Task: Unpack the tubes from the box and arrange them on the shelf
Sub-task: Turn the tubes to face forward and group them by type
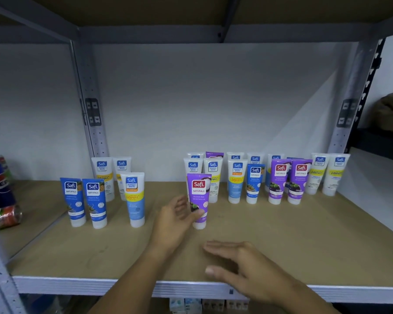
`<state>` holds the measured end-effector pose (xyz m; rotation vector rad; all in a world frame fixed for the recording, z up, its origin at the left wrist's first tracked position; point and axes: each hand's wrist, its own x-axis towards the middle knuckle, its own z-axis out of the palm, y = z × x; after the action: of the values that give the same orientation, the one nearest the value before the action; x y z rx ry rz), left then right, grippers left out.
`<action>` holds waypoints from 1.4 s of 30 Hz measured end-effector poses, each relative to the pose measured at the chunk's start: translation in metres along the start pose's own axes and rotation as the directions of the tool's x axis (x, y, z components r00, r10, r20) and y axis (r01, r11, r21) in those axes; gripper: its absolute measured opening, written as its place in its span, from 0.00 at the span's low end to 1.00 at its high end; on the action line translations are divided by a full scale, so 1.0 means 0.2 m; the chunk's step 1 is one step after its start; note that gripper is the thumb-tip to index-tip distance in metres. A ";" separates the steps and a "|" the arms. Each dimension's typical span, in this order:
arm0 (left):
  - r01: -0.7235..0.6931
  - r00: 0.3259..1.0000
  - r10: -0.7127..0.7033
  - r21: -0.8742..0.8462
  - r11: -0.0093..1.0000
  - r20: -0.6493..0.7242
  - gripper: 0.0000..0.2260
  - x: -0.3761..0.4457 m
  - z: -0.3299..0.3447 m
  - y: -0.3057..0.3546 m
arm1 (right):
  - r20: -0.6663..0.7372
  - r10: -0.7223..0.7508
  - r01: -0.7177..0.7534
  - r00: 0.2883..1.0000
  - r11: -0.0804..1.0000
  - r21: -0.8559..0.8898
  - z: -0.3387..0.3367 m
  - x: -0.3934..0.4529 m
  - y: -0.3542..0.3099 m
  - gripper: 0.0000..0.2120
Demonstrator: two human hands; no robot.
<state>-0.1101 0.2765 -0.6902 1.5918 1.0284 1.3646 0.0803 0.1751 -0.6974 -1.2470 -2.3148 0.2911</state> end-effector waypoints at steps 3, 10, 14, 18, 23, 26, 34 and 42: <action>-0.136 0.978 0.145 0.073 0.988 -0.147 0.17 0.09 -0.05 0.13 | -0.179 0.015 -0.012 0.984 1.000 0.017 -0.15 0.09 -0.01 0.14; -0.251 0.928 0.347 0.457 0.854 -0.139 0.10 0.54 -0.11 0.43 | -0.388 0.093 -0.173 0.917 0.969 -0.176 -0.56 0.64 0.14 0.10; -0.220 0.972 0.218 0.648 0.729 0.084 0.13 0.75 -0.10 0.44 | -0.242 0.126 -0.208 0.962 0.912 -0.352 -0.66 0.90 0.24 0.13; -0.205 0.974 0.072 0.713 0.670 0.213 0.14 0.86 -0.09 0.42 | -0.089 0.181 -0.202 0.979 0.878 -0.435 -0.64 1.07 0.31 0.12; -0.186 0.965 -0.021 0.734 0.653 0.263 0.07 0.91 -0.07 0.38 | -0.079 0.184 -0.200 0.980 0.877 -0.438 -0.63 1.15 0.35 0.08; -0.162 0.969 -0.024 0.708 0.688 0.245 0.08 0.91 -0.07 0.38 | -0.073 0.190 -0.202 0.979 0.878 -0.434 -0.63 1.14 0.34 0.08; -0.226 0.969 0.087 0.694 0.684 0.229 0.05 0.85 -0.13 0.61 | -0.185 0.124 -0.196 0.975 0.871 -0.451 -0.79 1.09 0.16 0.07; -0.291 0.956 0.232 0.686 0.667 0.179 0.05 0.70 -0.26 1.02 | -0.286 -0.010 -0.134 0.958 0.868 -0.479 -1.08 0.98 -0.23 0.06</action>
<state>-0.1309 0.3348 -0.4451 2.4270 1.4248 1.1158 0.0667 0.3026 -0.4314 -1.4876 -2.1655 -0.4693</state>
